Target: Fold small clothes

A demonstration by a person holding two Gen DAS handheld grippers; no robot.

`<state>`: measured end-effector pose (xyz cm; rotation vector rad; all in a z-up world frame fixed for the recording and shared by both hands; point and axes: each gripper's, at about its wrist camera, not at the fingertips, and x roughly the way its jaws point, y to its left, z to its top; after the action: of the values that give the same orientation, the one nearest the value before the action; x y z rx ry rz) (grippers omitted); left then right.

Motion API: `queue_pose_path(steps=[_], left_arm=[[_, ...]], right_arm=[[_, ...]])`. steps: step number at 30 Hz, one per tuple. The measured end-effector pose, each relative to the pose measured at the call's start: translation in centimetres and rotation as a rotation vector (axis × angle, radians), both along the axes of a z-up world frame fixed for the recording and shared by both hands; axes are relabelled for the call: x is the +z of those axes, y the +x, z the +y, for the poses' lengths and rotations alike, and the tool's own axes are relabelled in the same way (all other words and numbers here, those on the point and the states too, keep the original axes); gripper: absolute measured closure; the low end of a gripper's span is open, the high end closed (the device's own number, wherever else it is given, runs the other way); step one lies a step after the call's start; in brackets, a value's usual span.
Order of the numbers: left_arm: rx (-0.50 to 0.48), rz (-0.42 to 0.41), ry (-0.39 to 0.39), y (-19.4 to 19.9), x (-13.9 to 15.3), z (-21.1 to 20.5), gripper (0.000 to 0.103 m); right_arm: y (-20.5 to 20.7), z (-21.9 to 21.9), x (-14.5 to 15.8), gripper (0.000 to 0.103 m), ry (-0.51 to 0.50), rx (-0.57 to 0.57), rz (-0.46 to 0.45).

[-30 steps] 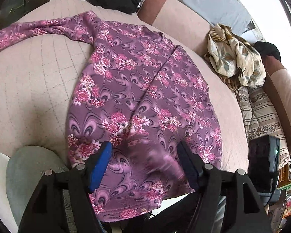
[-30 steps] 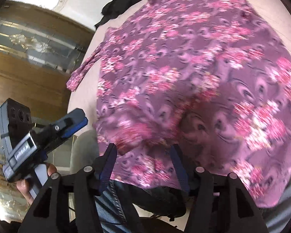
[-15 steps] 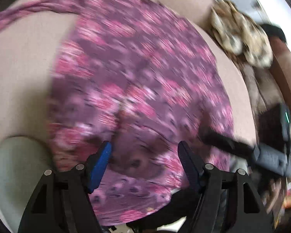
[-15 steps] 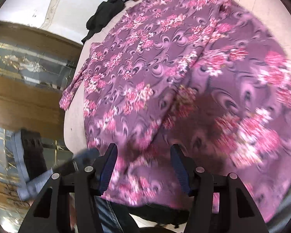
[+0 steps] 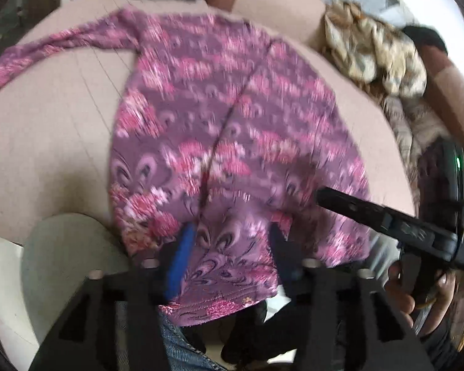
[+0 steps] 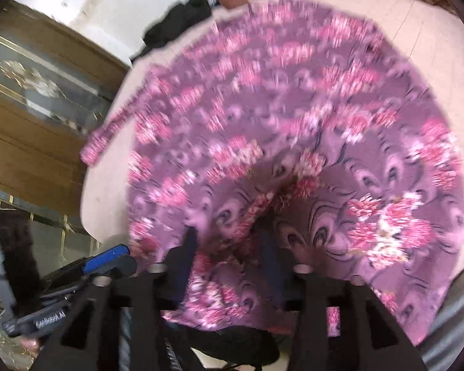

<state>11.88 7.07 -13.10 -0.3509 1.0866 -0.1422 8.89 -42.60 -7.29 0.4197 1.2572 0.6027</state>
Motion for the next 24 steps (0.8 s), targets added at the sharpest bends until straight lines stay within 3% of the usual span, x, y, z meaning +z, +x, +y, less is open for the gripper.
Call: queue_pose_path(steps=[1, 2, 5, 8, 14, 21, 24], left_arm=[[0.011, -0.031, 0.005, -0.2, 1.0, 0.2, 0.041], [0.019, -0.062, 0.018, -0.4, 2.1, 0.3, 0.038], [0.046, -0.155, 0.072, -1.0, 5.4, 0.3, 0.033], [0.062, -0.194, 0.068, -1.7, 7.3, 0.0, 0.030], [0.084, -0.200, 0.037, -3.6, 8.5, -0.6, 0.030], [0.133, -0.205, 0.040, -5.1, 9.2, -0.1, 0.029], [0.163, -0.180, -0.003, -4.7, 8.6, 0.9, 0.029]], right_arm=[[-0.1, -0.6, 0.9, 0.033, 0.003, -0.022, -0.021], [-0.3, -1.3, 1.7, 0.031, 0.007, -0.043, -0.040], [-1.0, -3.3, 3.9, 0.030, 0.019, -0.093, -0.072], [-1.9, -4.4, 5.5, 0.030, 0.018, -0.121, -0.096], [-3.6, -5.2, 7.8, 0.030, 0.057, -0.120, -0.127], [-4.9, -5.1, 10.2, 0.028, -0.001, -0.125, -0.209], [-5.0, -4.7, 11.1, 0.028, -0.025, -0.110, -0.241]])
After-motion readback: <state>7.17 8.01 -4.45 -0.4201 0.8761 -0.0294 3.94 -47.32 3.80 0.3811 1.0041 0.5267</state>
